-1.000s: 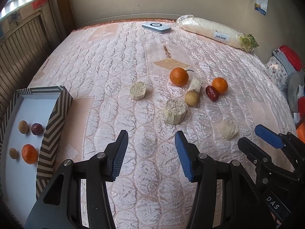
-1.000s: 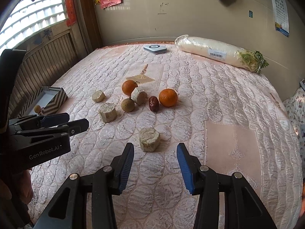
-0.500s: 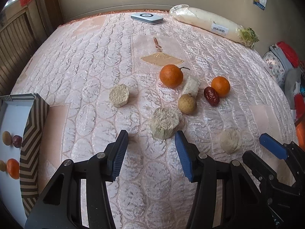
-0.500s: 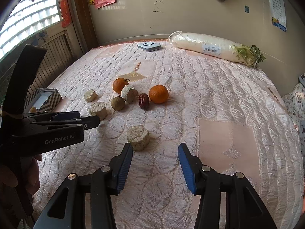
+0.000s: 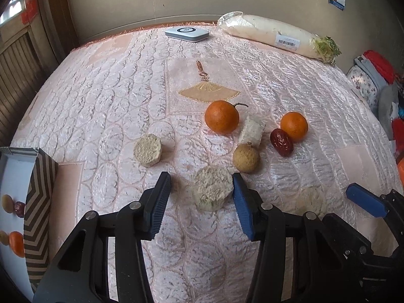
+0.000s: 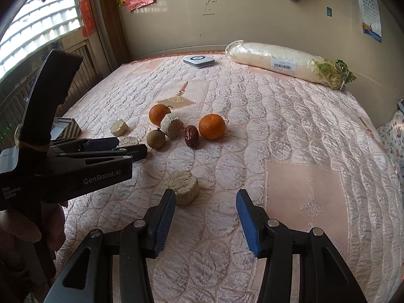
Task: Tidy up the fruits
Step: 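Return both tools to the bed and approach the pale cake piece, then grasp the pale round cake piece with the left tool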
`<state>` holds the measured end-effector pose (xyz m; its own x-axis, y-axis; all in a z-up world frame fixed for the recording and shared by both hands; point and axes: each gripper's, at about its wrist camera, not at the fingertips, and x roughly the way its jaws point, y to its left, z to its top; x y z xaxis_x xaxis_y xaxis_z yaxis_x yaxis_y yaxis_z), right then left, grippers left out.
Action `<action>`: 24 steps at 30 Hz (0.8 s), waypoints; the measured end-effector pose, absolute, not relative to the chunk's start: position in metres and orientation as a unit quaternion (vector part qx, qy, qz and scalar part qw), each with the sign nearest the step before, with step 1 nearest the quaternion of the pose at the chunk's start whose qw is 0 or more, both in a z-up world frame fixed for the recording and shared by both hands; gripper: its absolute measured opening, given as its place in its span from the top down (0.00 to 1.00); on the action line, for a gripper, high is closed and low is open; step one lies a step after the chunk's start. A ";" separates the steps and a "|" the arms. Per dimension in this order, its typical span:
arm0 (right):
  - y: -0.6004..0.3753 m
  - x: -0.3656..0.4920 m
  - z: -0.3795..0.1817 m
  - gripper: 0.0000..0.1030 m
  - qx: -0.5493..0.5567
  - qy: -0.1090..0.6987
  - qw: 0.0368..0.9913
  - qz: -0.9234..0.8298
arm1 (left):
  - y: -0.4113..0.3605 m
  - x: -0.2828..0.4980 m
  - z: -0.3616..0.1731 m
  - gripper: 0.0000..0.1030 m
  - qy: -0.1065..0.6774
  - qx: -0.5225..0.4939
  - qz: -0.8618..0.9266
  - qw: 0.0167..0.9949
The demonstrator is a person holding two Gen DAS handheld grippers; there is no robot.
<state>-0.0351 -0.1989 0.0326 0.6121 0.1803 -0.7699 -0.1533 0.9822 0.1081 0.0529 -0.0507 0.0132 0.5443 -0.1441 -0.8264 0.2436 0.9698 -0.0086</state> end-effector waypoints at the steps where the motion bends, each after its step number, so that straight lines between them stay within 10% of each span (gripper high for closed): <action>1: -0.198 -0.034 0.032 0.53 0.016 0.429 0.898 0.095 | -0.050 0.052 0.014 0.71 0.463 0.055 -0.114 0.877; 24: -0.169 -0.013 0.019 0.59 -0.005 0.445 0.888 0.114 | -0.020 0.018 0.032 0.71 0.456 0.027 -0.104 0.884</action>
